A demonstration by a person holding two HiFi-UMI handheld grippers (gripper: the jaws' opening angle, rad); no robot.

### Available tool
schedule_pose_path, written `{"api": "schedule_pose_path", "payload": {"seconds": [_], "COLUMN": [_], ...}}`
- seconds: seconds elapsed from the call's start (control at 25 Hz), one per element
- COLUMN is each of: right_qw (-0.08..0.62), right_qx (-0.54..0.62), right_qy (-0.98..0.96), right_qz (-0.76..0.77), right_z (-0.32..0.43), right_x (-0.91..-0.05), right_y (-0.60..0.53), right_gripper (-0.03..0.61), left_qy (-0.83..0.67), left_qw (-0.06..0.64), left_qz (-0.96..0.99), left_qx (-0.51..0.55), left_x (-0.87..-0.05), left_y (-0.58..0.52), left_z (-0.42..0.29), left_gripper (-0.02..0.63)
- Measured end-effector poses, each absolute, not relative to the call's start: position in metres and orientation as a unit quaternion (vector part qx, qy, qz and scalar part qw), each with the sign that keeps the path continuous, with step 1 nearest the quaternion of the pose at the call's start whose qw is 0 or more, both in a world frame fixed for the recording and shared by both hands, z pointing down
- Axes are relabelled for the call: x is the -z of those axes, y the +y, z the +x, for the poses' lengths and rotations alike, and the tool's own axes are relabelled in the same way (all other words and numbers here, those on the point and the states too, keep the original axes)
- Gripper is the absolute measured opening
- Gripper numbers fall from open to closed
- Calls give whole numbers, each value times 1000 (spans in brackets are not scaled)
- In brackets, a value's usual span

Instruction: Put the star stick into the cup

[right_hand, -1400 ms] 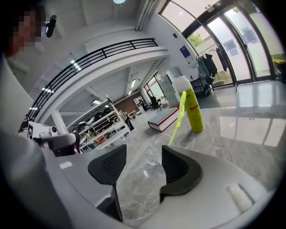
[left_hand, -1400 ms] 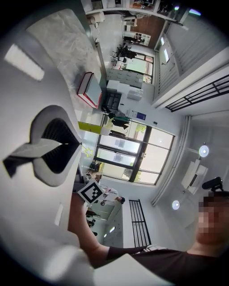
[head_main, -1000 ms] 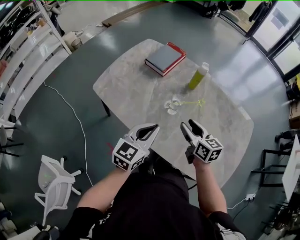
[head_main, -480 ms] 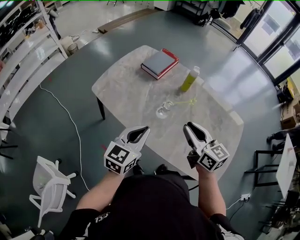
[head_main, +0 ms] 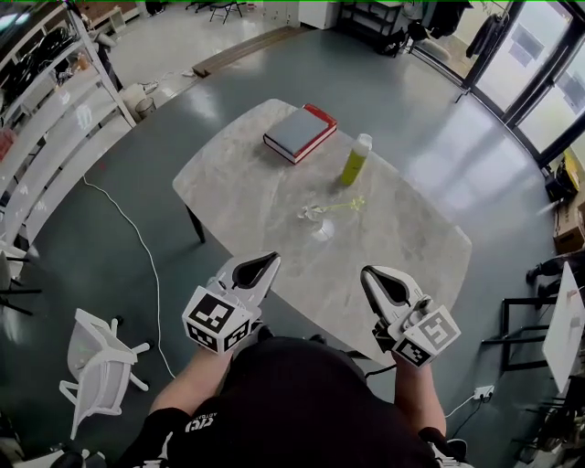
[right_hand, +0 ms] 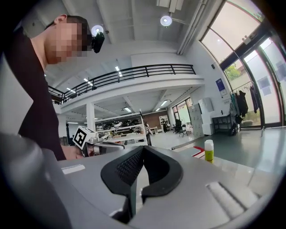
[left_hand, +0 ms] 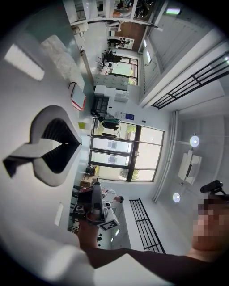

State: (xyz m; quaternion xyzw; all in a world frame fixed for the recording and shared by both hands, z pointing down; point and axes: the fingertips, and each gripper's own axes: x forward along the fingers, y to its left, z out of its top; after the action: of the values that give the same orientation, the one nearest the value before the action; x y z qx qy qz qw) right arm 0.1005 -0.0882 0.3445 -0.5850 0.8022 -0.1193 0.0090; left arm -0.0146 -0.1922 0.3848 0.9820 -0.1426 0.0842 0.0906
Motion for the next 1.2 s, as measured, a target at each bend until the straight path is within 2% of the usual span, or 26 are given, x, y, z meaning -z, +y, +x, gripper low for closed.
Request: {"api": "schedule_pose_path", "payload": {"seconds": [0.44,1.2], "right_qw": [42,45], "right_qx": [110,122], "right_qy": [812,817], "right_qz": [-572,-562], "right_z": [110,104], "right_x": [-334,-342], "right_y": [-69,-66], "right_gripper": [14,12], "left_qy": [-149,-162], "left_qw": [67,70], "left_qz": [984,981], "left_qx": [-72,-77], "left_x": [-360,-358], "left_y": [-166,-162], "left_z": [0,-11], "left_gripper": [2,2]}}
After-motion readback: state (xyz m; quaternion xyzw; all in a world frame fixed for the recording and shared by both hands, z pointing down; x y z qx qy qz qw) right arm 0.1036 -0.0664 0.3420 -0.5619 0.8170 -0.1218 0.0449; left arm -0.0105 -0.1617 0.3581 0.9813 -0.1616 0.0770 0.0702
